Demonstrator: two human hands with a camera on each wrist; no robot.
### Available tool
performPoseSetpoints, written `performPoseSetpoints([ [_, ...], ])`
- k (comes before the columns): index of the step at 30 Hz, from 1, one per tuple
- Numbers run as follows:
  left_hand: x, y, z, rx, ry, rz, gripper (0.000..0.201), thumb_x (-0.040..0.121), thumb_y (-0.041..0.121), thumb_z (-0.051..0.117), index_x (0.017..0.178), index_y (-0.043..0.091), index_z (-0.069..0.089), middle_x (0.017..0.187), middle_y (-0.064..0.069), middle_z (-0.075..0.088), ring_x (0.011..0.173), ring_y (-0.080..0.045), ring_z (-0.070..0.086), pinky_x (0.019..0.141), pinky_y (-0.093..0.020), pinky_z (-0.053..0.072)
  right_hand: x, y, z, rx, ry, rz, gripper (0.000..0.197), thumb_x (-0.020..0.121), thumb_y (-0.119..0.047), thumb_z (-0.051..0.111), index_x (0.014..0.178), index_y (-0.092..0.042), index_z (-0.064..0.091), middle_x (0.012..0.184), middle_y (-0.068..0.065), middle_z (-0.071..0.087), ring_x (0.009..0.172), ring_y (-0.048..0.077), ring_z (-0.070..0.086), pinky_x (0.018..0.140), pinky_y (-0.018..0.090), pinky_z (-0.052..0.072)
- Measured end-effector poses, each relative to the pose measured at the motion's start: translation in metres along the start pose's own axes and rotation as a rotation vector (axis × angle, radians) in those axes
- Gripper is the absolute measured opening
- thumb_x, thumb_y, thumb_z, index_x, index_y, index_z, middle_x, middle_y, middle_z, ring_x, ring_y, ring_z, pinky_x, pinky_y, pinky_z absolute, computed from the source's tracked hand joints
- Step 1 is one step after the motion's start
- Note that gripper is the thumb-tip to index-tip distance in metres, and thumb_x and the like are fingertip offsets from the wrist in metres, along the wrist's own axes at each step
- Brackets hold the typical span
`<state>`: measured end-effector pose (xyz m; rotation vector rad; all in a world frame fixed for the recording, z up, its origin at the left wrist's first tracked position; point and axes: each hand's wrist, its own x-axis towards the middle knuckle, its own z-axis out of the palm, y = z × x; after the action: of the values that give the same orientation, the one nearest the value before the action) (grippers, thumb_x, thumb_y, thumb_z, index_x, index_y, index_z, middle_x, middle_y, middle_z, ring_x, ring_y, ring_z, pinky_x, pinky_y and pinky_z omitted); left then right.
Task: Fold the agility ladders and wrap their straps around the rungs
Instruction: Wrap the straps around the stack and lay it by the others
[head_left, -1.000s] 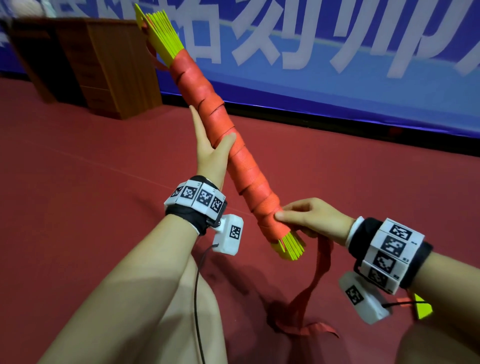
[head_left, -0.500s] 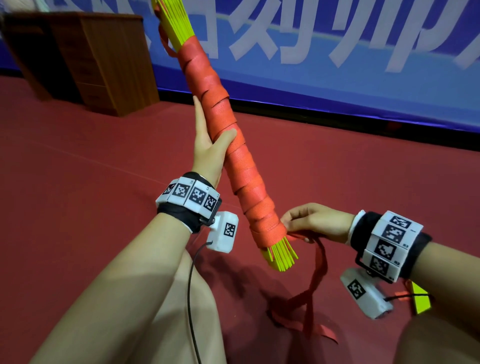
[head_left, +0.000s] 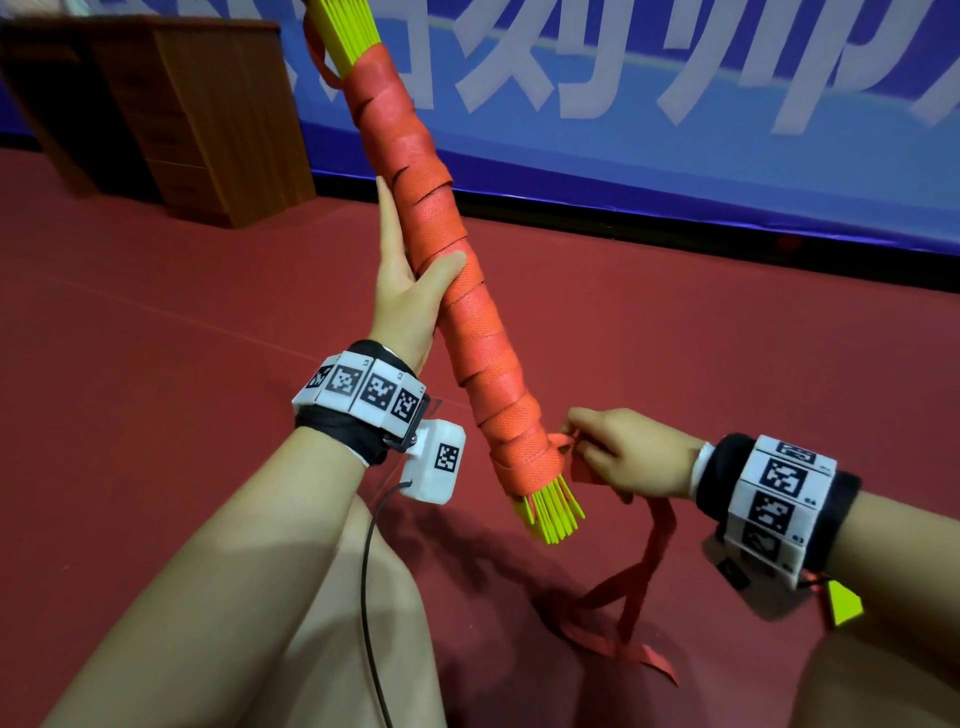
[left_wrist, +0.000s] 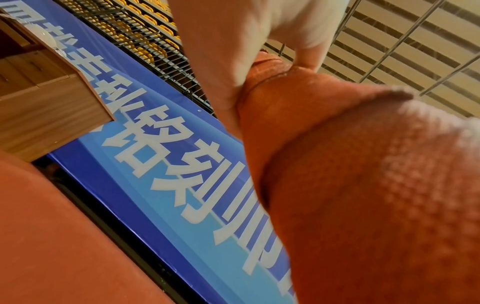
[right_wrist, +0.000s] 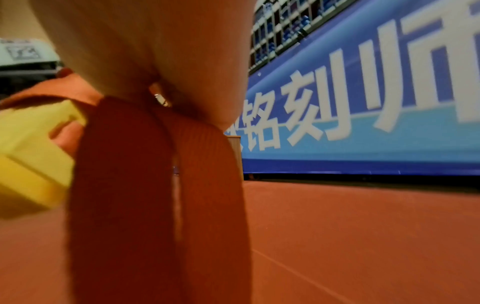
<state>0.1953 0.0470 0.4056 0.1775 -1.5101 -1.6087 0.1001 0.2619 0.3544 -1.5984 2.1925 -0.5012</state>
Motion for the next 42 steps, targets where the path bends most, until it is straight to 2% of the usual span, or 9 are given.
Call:
performPoseSetpoints([
  [4, 0.001, 0.001, -0.005, 0.001, -0.006, -0.004, 0.101, 0.074, 0.013, 0.066, 0.153, 0.039, 0.009, 0.149, -0.028, 0.035, 0.105, -0.036, 0.051, 0.094, -0.072, 0.041, 0.006, 0.002, 0.008, 0.377, 0.023, 0.076, 0.023, 0.086, 0.006, 0.046, 0.083, -0.017, 0.044, 0.064, 0.007, 0.057, 0.042, 0.015, 0.053, 0.044, 0.026, 0.04],
  [7, -0.001, 0.005, -0.009, 0.016, -0.006, -0.001, 0.101, 0.074, 0.013, 0.066, 0.153, 0.038, 0.009, 0.147, -0.027, 0.037, 0.102, -0.036, 0.052, 0.092, -0.071, 0.043, 0.006, -0.001, 0.006, 0.637, -0.016, 0.146, 0.012, 0.072, -0.012, 0.057, 0.081, -0.012, 0.049, 0.067, 0.009, 0.062, 0.045, 0.016, 0.049, 0.048, 0.029, 0.031],
  [12, -0.003, 0.008, -0.015, 0.014, -0.008, -0.016, 0.102, 0.073, 0.013, 0.066, 0.154, 0.037, 0.008, 0.149, -0.026, 0.036, 0.106, -0.035, 0.05, 0.095, -0.07, 0.042, -0.001, 0.0, -0.001, 0.611, -0.188, 0.127, 0.017, 0.087, -0.01, 0.067, 0.076, -0.014, 0.055, 0.062, 0.013, 0.052, 0.044, 0.012, 0.049, 0.05, 0.026, 0.034],
  [17, -0.005, 0.012, -0.019, 0.002, 0.007, -0.021, 0.103, 0.072, 0.013, 0.065, 0.154, 0.036, 0.007, 0.149, -0.026, 0.036, 0.101, -0.034, 0.05, 0.093, -0.071, 0.042, -0.006, -0.005, -0.006, 0.619, -0.04, 0.061, 0.017, 0.086, -0.018, 0.065, 0.076, -0.009, 0.056, 0.052, -0.001, 0.055, 0.04, 0.011, 0.049, 0.048, 0.021, 0.041],
  [24, -0.006, 0.015, -0.022, -0.009, 0.029, -0.026, 0.104, 0.072, 0.012, 0.064, 0.154, 0.035, 0.005, 0.147, -0.027, 0.038, 0.096, -0.035, 0.051, 0.09, -0.068, 0.045, -0.004, -0.008, 0.002, 0.449, -0.06, 0.108, 0.023, 0.084, -0.007, 0.071, 0.101, -0.015, 0.058, 0.07, 0.002, 0.06, 0.043, 0.005, 0.045, 0.037, 0.019, 0.038],
  [29, -0.008, 0.016, -0.019, -0.024, 0.034, -0.041, 0.104, 0.071, 0.013, 0.065, 0.154, 0.037, 0.006, 0.144, -0.028, 0.041, 0.093, -0.036, 0.05, 0.089, -0.067, 0.045, -0.004, -0.006, 0.005, -0.064, -0.048, 0.019, 0.013, 0.087, -0.015, 0.062, 0.098, -0.021, 0.063, 0.068, -0.004, 0.069, 0.056, 0.0, 0.058, 0.059, 0.016, 0.044],
  [33, -0.01, 0.014, -0.016, -0.011, 0.029, -0.054, 0.103, 0.071, 0.013, 0.065, 0.154, 0.038, 0.008, 0.145, -0.027, 0.04, 0.096, -0.035, 0.052, 0.092, -0.069, 0.045, 0.001, -0.008, 0.012, -0.249, 0.057, 0.023, 0.012, 0.086, -0.012, 0.054, 0.089, -0.016, 0.044, 0.077, 0.012, 0.067, 0.061, 0.025, 0.059, 0.058, 0.031, 0.038],
  [38, -0.01, 0.011, -0.014, 0.065, -0.006, -0.033, 0.099, 0.073, 0.015, 0.066, 0.153, 0.041, 0.013, 0.149, -0.018, 0.041, 0.109, -0.038, 0.056, 0.096, -0.068, 0.043, 0.003, -0.008, 0.014, 0.487, 0.051, 0.132, 0.03, 0.085, 0.007, 0.057, 0.079, -0.015, 0.038, 0.062, 0.006, 0.05, 0.039, 0.008, 0.039, 0.038, 0.021, 0.033],
  [42, -0.011, 0.01, -0.011, 0.112, -0.016, -0.007, 0.101, 0.072, 0.017, 0.066, 0.154, 0.036, 0.011, 0.151, -0.003, 0.042, 0.109, -0.021, 0.055, 0.101, -0.063, 0.042, 0.002, -0.013, 0.014, 0.803, -0.013, 0.154, 0.028, 0.084, -0.019, 0.071, 0.074, -0.018, 0.044, 0.058, -0.004, 0.045, 0.048, 0.008, 0.034, 0.045, 0.022, 0.024],
])
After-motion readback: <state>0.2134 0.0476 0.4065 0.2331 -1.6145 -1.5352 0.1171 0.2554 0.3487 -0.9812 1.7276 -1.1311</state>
